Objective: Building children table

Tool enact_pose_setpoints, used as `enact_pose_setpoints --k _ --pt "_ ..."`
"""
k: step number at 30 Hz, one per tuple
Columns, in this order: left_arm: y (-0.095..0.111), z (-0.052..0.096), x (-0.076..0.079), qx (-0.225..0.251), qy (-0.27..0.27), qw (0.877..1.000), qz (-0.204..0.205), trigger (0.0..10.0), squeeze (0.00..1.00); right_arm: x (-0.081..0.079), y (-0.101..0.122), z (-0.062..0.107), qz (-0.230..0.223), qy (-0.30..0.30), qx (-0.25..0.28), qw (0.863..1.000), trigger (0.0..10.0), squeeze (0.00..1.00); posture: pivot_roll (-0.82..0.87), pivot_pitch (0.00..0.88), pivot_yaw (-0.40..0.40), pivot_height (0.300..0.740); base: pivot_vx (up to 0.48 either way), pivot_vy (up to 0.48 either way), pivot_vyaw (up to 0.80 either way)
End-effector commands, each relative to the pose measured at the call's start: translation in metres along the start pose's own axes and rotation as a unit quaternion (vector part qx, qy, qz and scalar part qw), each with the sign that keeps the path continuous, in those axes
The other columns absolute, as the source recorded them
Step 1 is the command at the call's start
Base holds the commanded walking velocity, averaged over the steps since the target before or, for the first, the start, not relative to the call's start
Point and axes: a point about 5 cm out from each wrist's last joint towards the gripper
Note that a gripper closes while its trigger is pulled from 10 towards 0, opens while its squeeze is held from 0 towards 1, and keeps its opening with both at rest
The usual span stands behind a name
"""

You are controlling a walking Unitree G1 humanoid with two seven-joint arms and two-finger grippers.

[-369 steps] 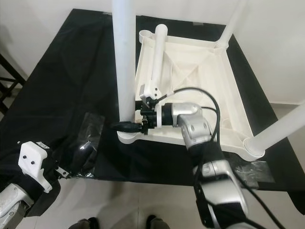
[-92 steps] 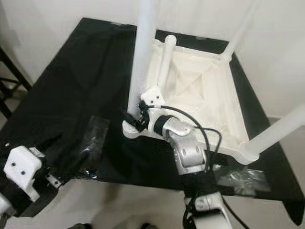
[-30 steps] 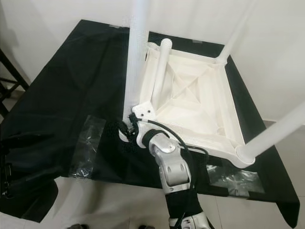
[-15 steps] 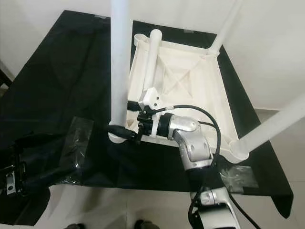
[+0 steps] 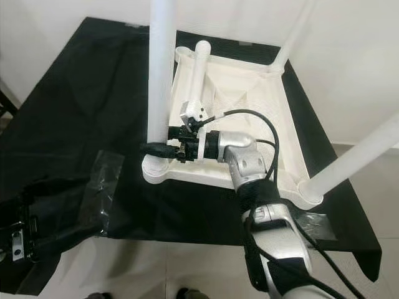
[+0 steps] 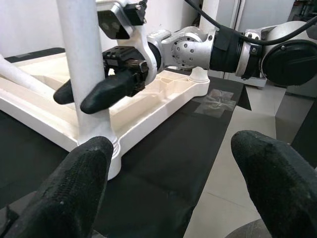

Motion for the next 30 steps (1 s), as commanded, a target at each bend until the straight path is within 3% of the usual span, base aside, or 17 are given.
enact_pose_setpoints --k 1,5,6,7,9,12,13,14,15,17,22,23,25,26,27,29,30 --pt "0.003 -0.001 0.004 0.001 -0.011 1.000 0.000 10.0 0.00 -0.003 -0.007 0.001 -0.014 0.030 0.002 0.999 0.0 0.00 0.16 0.208 -0.118 0.740 0.000 0.000 0.00" --pt "0.003 -0.002 0.005 0.002 -0.014 1.000 0.000 10.0 0.00 -0.002 -0.016 0.011 -0.012 0.013 -0.003 1.000 0.0 0.00 0.13 0.212 -0.125 0.740 0.000 0.000 0.00" --pt "0.002 -0.003 0.004 0.003 -0.017 1.000 0.001 10.0 0.00 -0.006 -0.034 0.017 -0.005 -0.074 -0.012 0.997 0.0 0.00 0.12 0.218 -0.131 0.740 0.000 0.000 0.00" --pt "0.002 -0.003 0.004 0.003 -0.017 1.000 0.001 10.0 0.00 -0.006 -0.034 0.017 -0.005 -0.074 -0.012 0.997 0.0 0.00 0.12 0.218 -0.131 0.740 0.000 0.000 0.00" --pt "0.002 -0.003 0.003 0.003 -0.018 1.000 0.000 10.0 0.00 -0.011 -0.059 0.012 -0.003 -0.256 -0.023 0.966 0.0 0.00 0.12 0.224 -0.129 0.740 0.000 0.000 0.00" --pt "0.002 -0.003 0.003 0.003 -0.018 1.000 0.000 10.0 0.00 -0.011 -0.059 0.012 -0.003 -0.256 -0.023 0.966 0.0 0.00 0.12 0.224 -0.129 0.740 0.000 0.000 0.00" --pt "0.002 -0.002 0.003 0.003 -0.018 1.000 0.001 10.0 0.00 -0.025 -0.076 0.010 -0.032 -0.358 -0.013 0.933 0.0 0.00 0.11 0.232 -0.116 0.740 0.000 0.000 0.00" --pt "0.002 -0.002 0.003 0.003 -0.018 1.000 0.001 10.0 0.00 -0.025 -0.076 0.010 -0.032 -0.358 -0.013 0.933 0.0 0.00 0.11 0.232 -0.116 0.740 0.000 0.000 0.00" --pt "0.002 -0.003 0.002 0.005 -0.021 1.000 0.002 10.0 0.00 -0.042 -0.085 0.003 -0.034 -0.403 -0.018 0.915 0.0 0.00 0.10 0.224 -0.103 0.740 0.000 0.000 0.00" --pt "0.002 -0.005 0.001 0.008 -0.024 1.000 0.001 10.0 0.00 -0.050 -0.086 0.000 -0.035 -0.424 -0.013 0.905 0.0 0.00 0.10 0.217 -0.103 0.740 0.000 0.000 0.00" --pt "0.002 -0.007 -0.002 0.011 -0.024 1.000 -0.005 10.0 0.00 -0.047 -0.078 -0.007 -0.026 -0.420 -0.005 0.907 0.0 0.00 0.10 0.207 -0.116 0.740 0.000 0.000 0.00" --pt "0.003 -0.007 -0.002 0.012 -0.021 1.000 -0.007 10.0 0.00 -0.043 -0.073 -0.010 -0.022 -0.419 0.000 0.908 7.8 0.00 0.10 0.206 -0.112 0.740 0.000 0.000 0.00" --pt "0.003 -0.007 -0.002 0.012 -0.021 1.000 -0.007 10.0 0.00 -0.043 -0.073 -0.010 -0.022 -0.419 0.000 0.908 7.8 0.00 0.10 0.206 -0.112 0.740 0.000 0.000 0.00" --pt "0.002 -0.008 0.000 0.012 -0.020 1.000 -0.004 10.0 0.00 -0.039 -0.066 -0.012 -0.022 -0.411 0.009 0.912 10.0 0.25 0.11 0.203 -0.112 0.740 0.000 0.000 0.00" --pt "0.002 -0.008 0.000 0.013 -0.021 1.000 -0.004 10.0 0.00 -0.038 -0.062 -0.014 -0.024 -0.404 0.015 0.914 10.0 0.25 0.11 0.202 -0.113 0.740 0.000 0.000 0.00" --pt "0.002 -0.009 0.000 0.013 -0.021 1.000 -0.004 10.0 0.00 -0.035 -0.051 -0.016 -0.037 -0.381 0.047 0.923 10.0 1.00 0.11 0.199 -0.115 0.740 0.000 0.000 0.00" --pt "0.002 -0.009 0.000 0.013 -0.020 1.000 -0.004 10.0 0.00 -0.035 -0.045 -0.018 -0.044 -0.378 0.062 0.923 10.0 1.00 0.11 0.199 -0.115 0.740 0.000 0.000 0.00"
Point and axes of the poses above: a point about 5 cm out from each wrist's last joint towards the gripper, its own z axis pointing back from the gripper into the wrist, its own y axis along the axis of the wrist's last joint, x = y × z, and after that the axes turned 13 degrees about -z, right-handed
